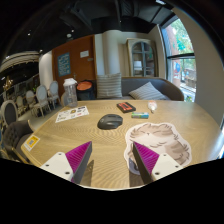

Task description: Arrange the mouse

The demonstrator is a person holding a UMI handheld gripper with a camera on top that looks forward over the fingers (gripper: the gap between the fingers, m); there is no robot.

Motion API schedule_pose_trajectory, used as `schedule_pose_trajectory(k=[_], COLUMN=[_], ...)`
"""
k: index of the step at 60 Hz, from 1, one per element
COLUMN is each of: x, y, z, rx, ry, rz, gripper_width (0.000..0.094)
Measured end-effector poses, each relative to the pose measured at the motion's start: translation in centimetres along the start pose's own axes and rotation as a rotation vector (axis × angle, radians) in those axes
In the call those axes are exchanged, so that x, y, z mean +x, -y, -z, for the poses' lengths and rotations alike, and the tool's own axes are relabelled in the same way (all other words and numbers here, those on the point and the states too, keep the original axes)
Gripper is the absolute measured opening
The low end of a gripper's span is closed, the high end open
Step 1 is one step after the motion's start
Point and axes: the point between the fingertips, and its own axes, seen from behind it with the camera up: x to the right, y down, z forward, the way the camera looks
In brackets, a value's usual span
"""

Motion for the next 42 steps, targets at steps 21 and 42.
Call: schedule_pose_trajectory(k=[21,42], x=[-1.0,-3.6], y=[4.6,4.9], z=[-17.7,-24.4], rx=[-0.181,-0.234], ry=[-0.015,-0.100], rz=[-0.101,0.038], gripper_width=[0.0845,0.0539])
